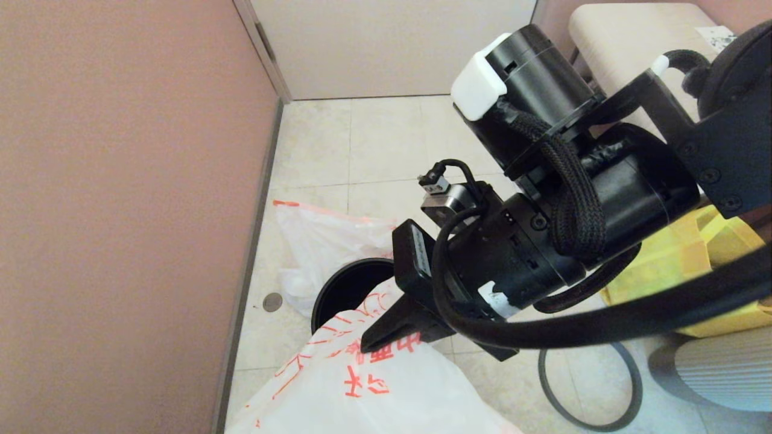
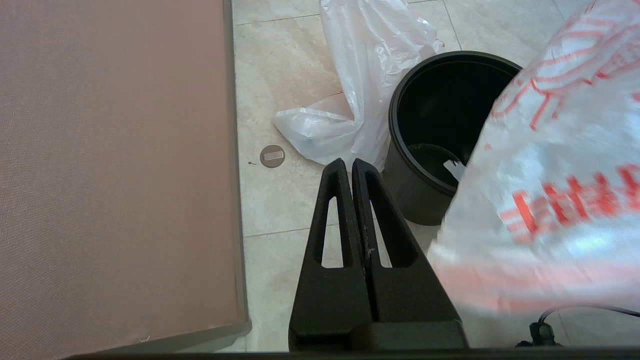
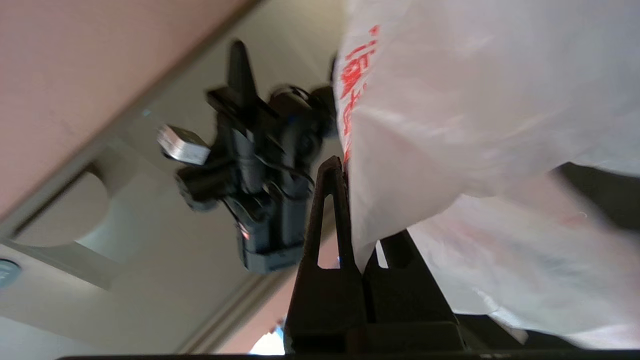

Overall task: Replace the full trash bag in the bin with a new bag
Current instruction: Put the new garbage bag on the trash can

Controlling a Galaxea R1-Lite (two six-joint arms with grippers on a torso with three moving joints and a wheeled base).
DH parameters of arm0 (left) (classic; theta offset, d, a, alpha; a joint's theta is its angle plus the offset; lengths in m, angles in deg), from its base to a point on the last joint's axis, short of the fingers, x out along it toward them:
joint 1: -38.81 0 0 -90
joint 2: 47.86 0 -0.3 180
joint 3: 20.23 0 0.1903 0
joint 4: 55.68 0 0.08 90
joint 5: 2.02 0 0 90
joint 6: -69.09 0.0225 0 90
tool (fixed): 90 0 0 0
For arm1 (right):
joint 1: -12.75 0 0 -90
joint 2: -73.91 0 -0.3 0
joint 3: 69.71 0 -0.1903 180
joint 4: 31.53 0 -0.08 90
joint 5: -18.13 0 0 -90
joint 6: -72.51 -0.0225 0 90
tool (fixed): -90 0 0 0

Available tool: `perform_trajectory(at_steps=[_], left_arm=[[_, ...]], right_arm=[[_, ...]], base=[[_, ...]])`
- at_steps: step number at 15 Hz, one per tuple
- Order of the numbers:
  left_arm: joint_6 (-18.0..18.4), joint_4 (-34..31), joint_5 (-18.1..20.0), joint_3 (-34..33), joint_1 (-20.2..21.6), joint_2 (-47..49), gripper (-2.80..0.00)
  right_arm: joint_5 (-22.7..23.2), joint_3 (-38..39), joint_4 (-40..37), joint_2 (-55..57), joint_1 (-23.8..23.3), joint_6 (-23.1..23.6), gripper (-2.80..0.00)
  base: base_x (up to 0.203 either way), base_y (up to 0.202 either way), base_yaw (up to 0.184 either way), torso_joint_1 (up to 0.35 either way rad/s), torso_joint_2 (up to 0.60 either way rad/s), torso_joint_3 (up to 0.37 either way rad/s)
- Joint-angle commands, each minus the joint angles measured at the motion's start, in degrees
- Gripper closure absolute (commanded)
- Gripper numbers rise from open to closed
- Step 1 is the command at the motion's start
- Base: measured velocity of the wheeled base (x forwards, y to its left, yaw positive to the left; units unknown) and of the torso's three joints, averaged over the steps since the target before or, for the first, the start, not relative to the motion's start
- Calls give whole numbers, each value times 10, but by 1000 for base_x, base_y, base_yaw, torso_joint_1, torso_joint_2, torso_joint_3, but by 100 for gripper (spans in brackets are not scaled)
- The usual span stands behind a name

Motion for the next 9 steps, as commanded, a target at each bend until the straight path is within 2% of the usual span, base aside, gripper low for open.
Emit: perform_trajectory(at_steps=[1,3,4,5,6,9], left_arm=[[0,0,0,-7,0,1,0],[0,0,0,-7,0,0,0],[0,0,0,-8,0,0,0],[0,0,0,-7,0,0,0],[0,0,0,-7,0,0,0],[0,0,0,-7,0,0,0]], right_arm=[[2,-4,-64,-1,5,61,0],[-14,1,-134,4,3,182,0],[-61,7,-158,7,0,251,0],[-109,10,-158,8,0,292,0],[-133,11,-142,8,4,332,0],[-163,14,-127,17,12,454,0]], base=[[0,0,0,0,0,0],[0,0,0,0,0,0],[0,0,0,0,0,0],[0,0,0,0,0,0],[0,0,0,0,0,0],[0,0,0,0,0,0]])
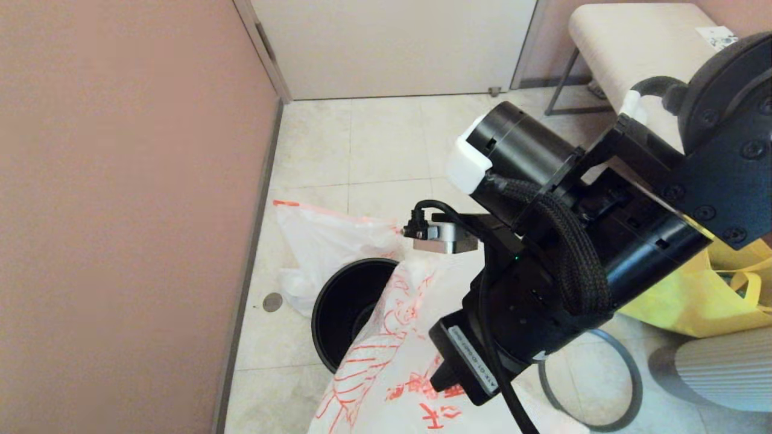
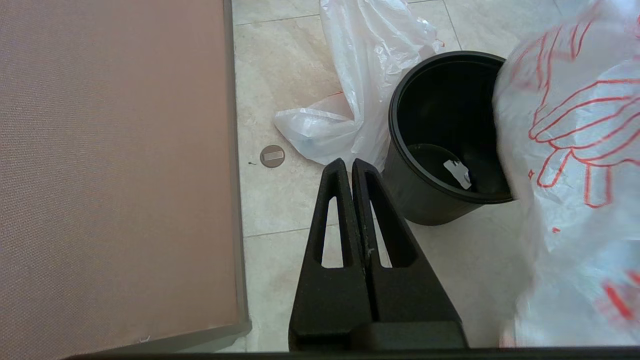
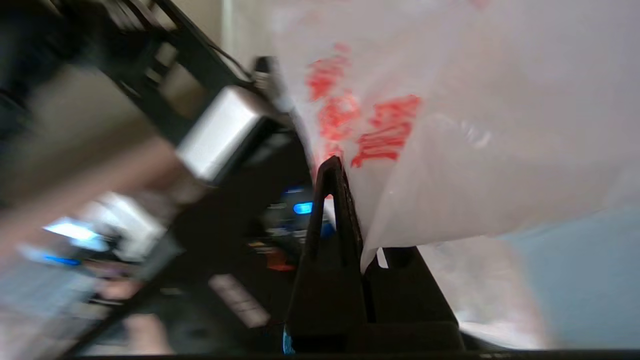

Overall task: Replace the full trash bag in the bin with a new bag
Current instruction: Put the new garbage bag on the trash can

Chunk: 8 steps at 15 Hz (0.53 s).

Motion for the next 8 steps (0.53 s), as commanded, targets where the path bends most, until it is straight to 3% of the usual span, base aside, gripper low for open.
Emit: perform_trajectory(at_steps=[1,3,8], left_arm=[[0,0,0,-7,0,0,0],[0,0,0,-7,0,0,0],[0,0,0,-7,0,0,0]], right_arm=[[-8,-12,2,25,7,54,0],[-22,-24,56,42,13,34,0],[-6,-24,195,23,28,-82,0]], base=[[0,0,0,0,0,0],[0,0,0,0,0,0],[0,0,0,0,0,0]])
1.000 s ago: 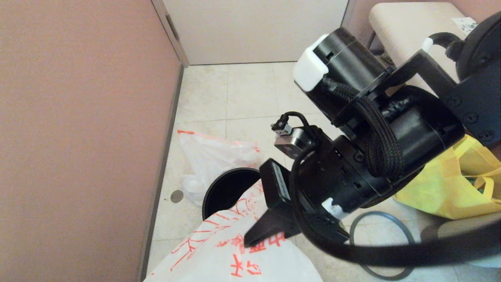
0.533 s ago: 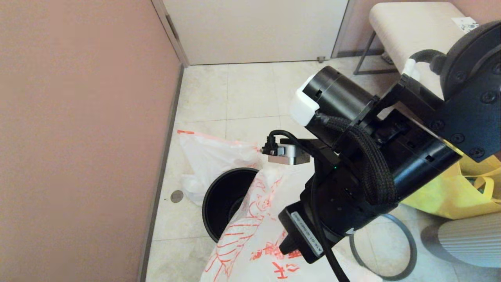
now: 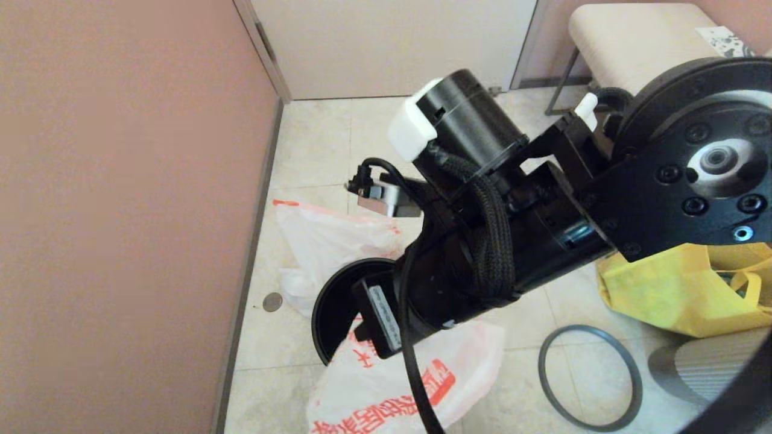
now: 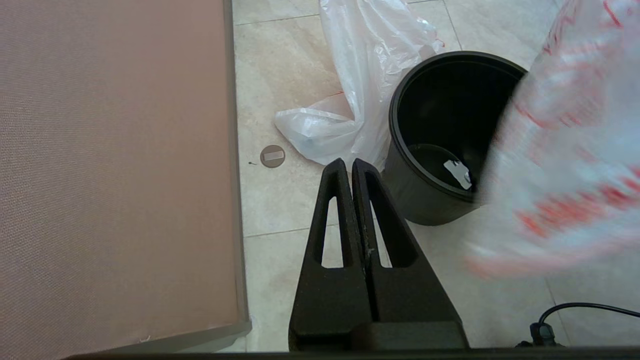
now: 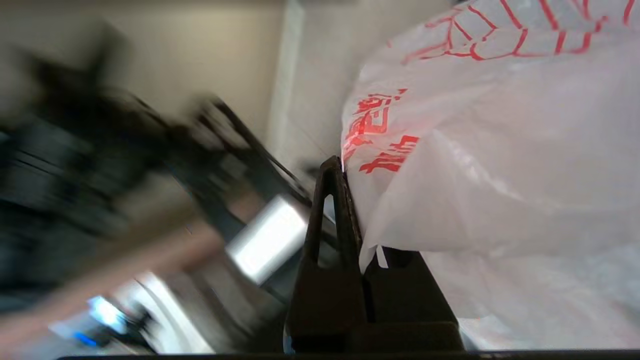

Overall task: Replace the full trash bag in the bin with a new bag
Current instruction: Put the new garbage bag on the trash can

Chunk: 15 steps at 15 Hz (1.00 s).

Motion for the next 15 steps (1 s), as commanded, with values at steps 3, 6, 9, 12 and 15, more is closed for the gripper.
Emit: perform_trajectory(at_steps=[3,6,9,12,15], left_arm=[[0,0,0,-7,0,0,0],[0,0,0,-7,0,0,0],[8,-1,1,-7,0,0,0],[50,-1,4,-7,0,1,0],[66,5,25,14,0,3,0]], right_arm=[[-7,0,49,-16,-6,-50,0],[-37,-1,66,-26,-12,-50,0],[-38,0,75,-27,-13,-50,0],[-37,0,75,-36,-15,-56,0],[-36,0,76,-40,-15,-64,0]], base=[[0,0,0,0,0,0],[0,0,0,0,0,0],[0,0,0,0,0,0],[0,0,0,0,0,0],[0,0,0,0,0,0]])
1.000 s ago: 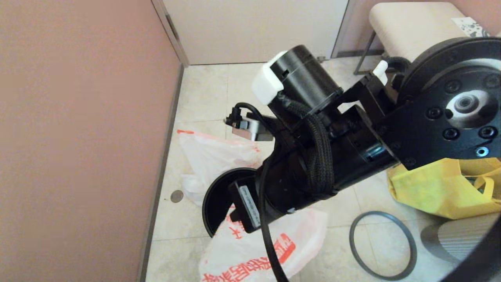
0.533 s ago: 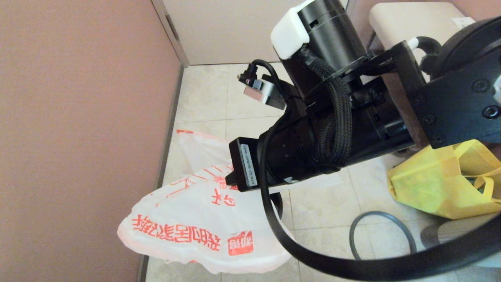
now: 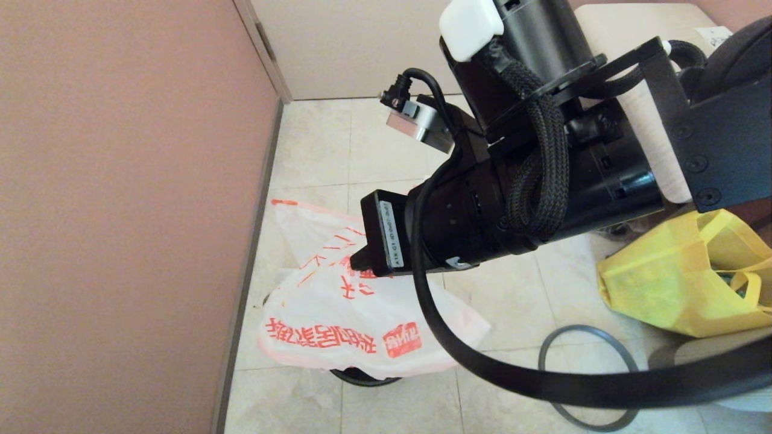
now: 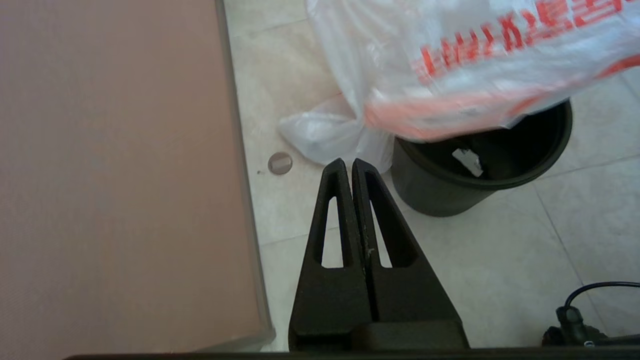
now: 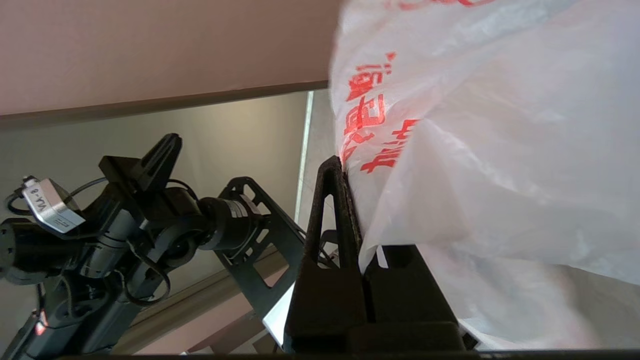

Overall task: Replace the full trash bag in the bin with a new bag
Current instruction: Put the new garbage bag on the trash can

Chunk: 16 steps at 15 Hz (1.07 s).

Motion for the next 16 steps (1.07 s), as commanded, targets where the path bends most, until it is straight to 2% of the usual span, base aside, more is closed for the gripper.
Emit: perform_trajectory(at_steps=[1,4,7,9,11,14,15,16], left_arm=[[5,-2,12,41,0,12,0],[16,-6,68,122,0,142,0],[67,-5,175,167,-1,292,0],[94,-4,230,188,-1,374,0],[122,-3,258,212,-1,451,0],[158,1,271,263,-4,534,0],[165,1,272,282,-8,554,-280],[167,2,271,299,-10,574,-280]], right_arm=[[1,0,-1,-9,0,-2,0],[3,-4,20,-16,0,-5,0],[3,-6,41,-32,0,-25,0],[4,-6,42,-47,0,-37,0],[4,-6,41,-60,0,-49,0],[4,-6,37,-72,-1,-61,0],[4,-6,37,-72,-2,-61,0],[10,-6,37,-73,-6,-61,0]], base=[[0,0,0,0,0,0],[0,0,0,0,0,0],[0,0,0,0,0,0],[0,0,0,0,0,0],[0,0,0,0,0,0],[0,0,0,0,0,0],[0,0,0,0,0,0],[0,0,0,0,0,0]])
